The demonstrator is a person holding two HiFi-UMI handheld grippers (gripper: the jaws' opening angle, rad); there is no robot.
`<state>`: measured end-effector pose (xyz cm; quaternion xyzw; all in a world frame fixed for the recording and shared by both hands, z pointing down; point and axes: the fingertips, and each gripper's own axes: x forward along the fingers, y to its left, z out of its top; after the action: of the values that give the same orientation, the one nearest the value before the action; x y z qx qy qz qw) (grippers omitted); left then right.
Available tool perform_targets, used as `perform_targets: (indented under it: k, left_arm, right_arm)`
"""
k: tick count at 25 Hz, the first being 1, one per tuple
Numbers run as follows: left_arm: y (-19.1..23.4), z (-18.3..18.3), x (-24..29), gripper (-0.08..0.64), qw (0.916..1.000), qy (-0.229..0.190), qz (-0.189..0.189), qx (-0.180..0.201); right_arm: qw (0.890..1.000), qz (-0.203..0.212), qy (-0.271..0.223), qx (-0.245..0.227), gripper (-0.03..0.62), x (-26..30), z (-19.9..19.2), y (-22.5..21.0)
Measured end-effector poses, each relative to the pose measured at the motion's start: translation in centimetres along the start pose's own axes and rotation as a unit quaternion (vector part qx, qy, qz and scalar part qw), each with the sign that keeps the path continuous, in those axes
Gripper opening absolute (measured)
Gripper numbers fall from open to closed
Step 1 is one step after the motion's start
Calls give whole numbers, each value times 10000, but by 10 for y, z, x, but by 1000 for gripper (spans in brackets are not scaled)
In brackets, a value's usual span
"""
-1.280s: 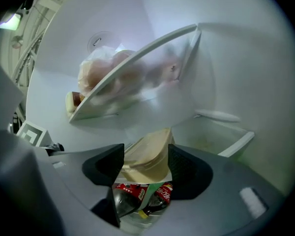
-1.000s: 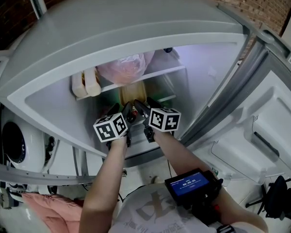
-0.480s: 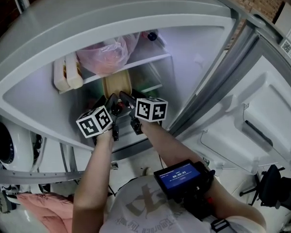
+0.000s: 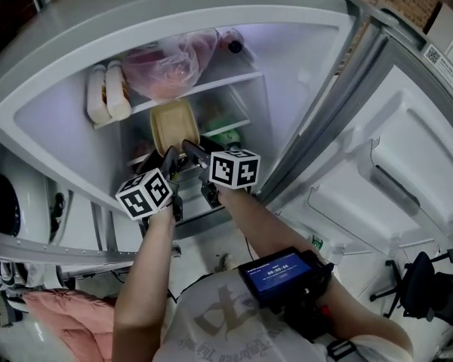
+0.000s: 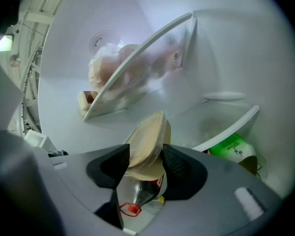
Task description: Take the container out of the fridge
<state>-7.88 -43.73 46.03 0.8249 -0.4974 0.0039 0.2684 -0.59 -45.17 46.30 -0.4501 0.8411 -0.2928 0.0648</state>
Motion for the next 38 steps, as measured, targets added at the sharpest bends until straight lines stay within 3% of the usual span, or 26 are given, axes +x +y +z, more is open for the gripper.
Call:
perform_targets:
  k: [15,21,31,38]
  left_arm:
    - [-35,-75,-71,202,9989,323,-323,-133]
    - [-51,-102,-96,193,9986,262,-424,-167]
    - [-67,-161,-141,170,9993,218,-172,-259]
    - [-85,-216,-183,163,9985,233,271,-423]
  right_arm:
    - [9999,-114,-10,-80,187,-89,-50,21]
    - [9999,-22,89,-48,184,-123,-79,24]
    - [9963,631,573,-91,175,-166,-128,26]
    - [9887,1010,1091,-168,173,-209,-174,31]
